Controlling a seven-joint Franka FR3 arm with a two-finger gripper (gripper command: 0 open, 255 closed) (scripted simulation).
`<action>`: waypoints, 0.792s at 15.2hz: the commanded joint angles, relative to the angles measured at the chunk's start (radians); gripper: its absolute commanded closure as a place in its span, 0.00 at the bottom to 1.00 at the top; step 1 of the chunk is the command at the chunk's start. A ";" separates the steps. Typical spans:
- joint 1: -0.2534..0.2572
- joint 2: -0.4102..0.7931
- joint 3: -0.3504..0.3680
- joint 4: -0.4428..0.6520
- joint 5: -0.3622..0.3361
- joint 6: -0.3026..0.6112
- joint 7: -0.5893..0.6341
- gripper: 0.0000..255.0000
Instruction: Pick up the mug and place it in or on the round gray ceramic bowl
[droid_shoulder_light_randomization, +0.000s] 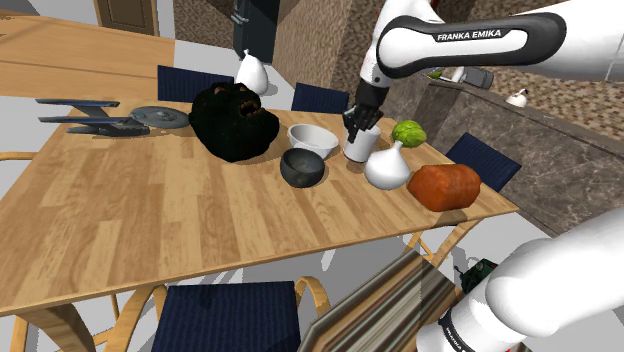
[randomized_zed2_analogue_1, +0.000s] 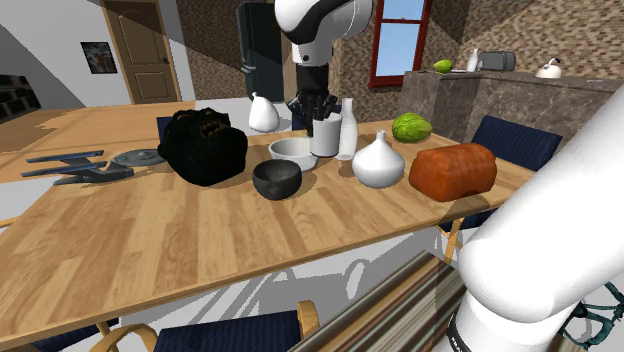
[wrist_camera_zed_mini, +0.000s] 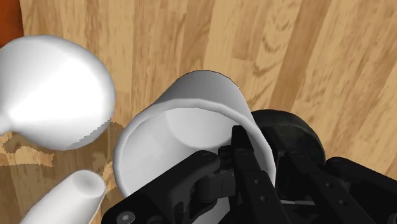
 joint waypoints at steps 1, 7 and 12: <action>0.006 0.071 0.018 0.075 -0.006 -0.006 0.028 1.00; 0.031 0.298 0.061 0.357 -0.043 -0.070 0.103 1.00; 0.071 0.514 0.082 0.657 -0.087 -0.163 0.157 1.00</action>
